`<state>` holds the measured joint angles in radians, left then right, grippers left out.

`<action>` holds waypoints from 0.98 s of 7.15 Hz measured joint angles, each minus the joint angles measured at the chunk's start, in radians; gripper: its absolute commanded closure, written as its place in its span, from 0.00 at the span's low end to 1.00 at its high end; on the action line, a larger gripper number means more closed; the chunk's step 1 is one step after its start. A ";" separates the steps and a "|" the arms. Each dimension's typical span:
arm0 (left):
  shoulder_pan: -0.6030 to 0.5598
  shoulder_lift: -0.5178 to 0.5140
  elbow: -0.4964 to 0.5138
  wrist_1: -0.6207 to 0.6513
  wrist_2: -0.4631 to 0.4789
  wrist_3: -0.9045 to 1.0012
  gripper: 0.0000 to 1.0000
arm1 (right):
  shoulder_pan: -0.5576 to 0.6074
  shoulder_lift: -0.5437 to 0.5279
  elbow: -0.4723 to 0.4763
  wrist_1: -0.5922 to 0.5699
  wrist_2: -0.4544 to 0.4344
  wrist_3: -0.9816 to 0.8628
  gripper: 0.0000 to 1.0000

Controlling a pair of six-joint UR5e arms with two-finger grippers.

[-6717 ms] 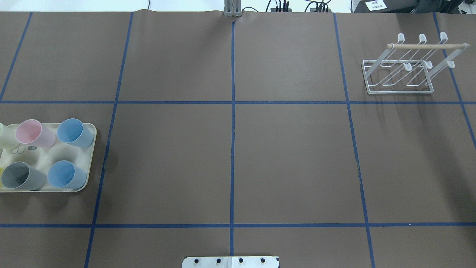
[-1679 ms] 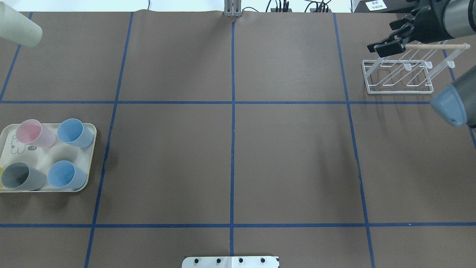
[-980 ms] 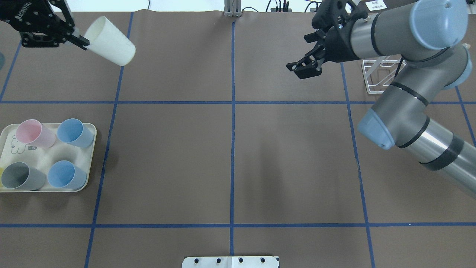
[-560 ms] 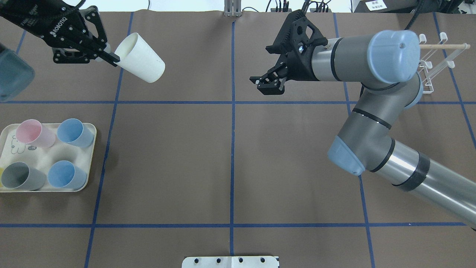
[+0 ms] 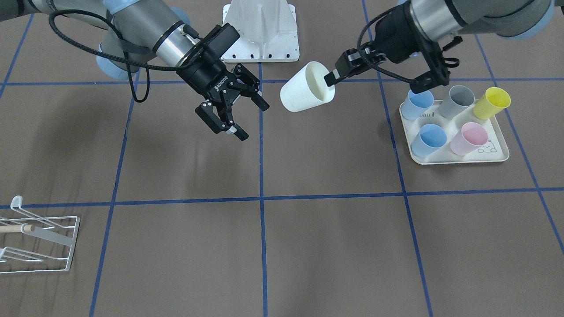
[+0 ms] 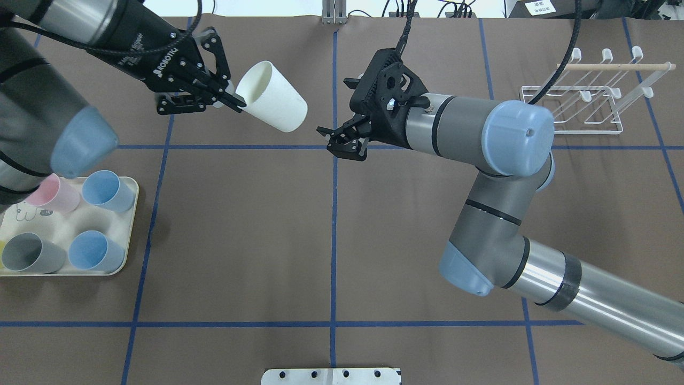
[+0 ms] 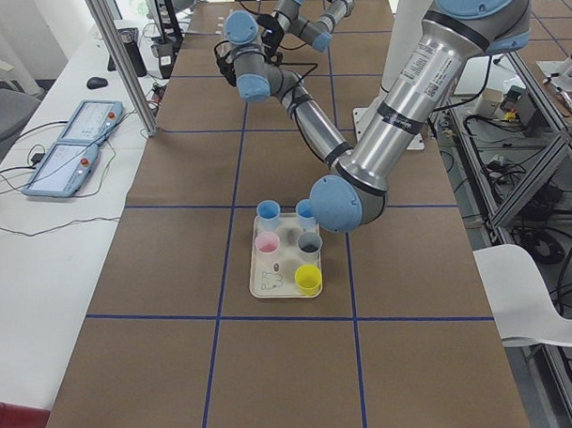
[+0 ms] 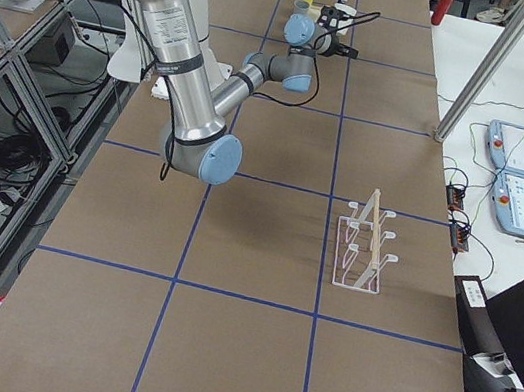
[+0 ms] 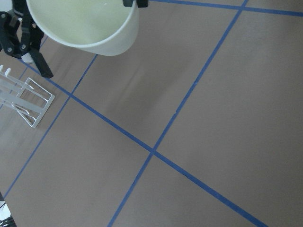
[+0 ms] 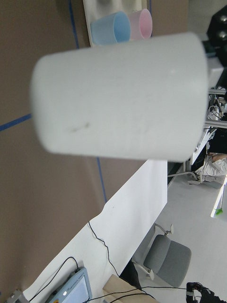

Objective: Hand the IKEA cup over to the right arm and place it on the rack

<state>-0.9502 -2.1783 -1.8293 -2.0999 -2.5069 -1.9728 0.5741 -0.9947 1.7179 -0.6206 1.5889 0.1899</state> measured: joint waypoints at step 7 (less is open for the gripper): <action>0.033 -0.023 0.011 -0.032 0.069 -0.057 1.00 | -0.046 0.002 0.005 0.118 -0.063 -0.016 0.01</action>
<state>-0.9170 -2.2010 -1.8186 -2.1322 -2.4375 -2.0300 0.5283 -0.9929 1.7233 -0.5024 1.5255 0.1735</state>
